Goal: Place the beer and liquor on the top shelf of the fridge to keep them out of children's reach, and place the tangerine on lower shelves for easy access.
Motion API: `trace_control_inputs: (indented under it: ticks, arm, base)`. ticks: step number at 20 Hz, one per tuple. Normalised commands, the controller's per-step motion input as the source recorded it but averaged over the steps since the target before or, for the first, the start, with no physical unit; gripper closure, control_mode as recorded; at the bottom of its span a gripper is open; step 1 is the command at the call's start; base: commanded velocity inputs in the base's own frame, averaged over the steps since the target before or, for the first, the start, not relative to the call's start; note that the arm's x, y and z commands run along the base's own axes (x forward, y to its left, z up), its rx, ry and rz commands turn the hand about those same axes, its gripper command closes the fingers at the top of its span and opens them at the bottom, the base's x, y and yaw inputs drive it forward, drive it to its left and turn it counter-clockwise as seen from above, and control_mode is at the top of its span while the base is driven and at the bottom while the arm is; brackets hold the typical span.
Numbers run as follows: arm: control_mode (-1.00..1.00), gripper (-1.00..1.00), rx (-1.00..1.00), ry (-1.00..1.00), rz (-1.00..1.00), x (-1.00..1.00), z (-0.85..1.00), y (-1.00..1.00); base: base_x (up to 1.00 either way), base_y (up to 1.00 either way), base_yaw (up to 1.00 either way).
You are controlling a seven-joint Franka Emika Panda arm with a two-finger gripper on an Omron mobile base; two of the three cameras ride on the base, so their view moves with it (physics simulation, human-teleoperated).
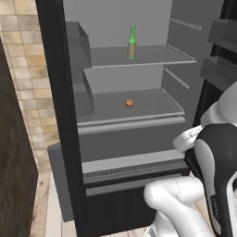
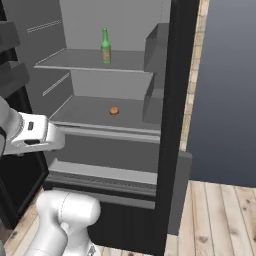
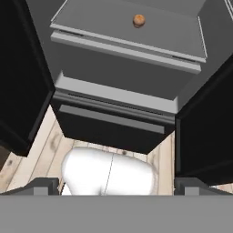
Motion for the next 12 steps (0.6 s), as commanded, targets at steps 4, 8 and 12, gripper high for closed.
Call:
trace_control_inputs:
  ticks: [4, 8, 12]
  arm:
    - [1.0, -1.0, 0.0, 0.0, 0.0, 0.0, 0.0, 0.0]
    - [1.0, -1.0, 0.0, 0.0, 0.0, 0.0, 0.0, 0.0]
    - [1.0, -1.0, 0.0, 0.0, 0.0, 0.0, 0.0, 0.0]
  base:
    - [-0.99, -0.1, -0.04]
    - [-0.8, -0.3, -0.16]
    - [-0.59, -0.52, -0.27]
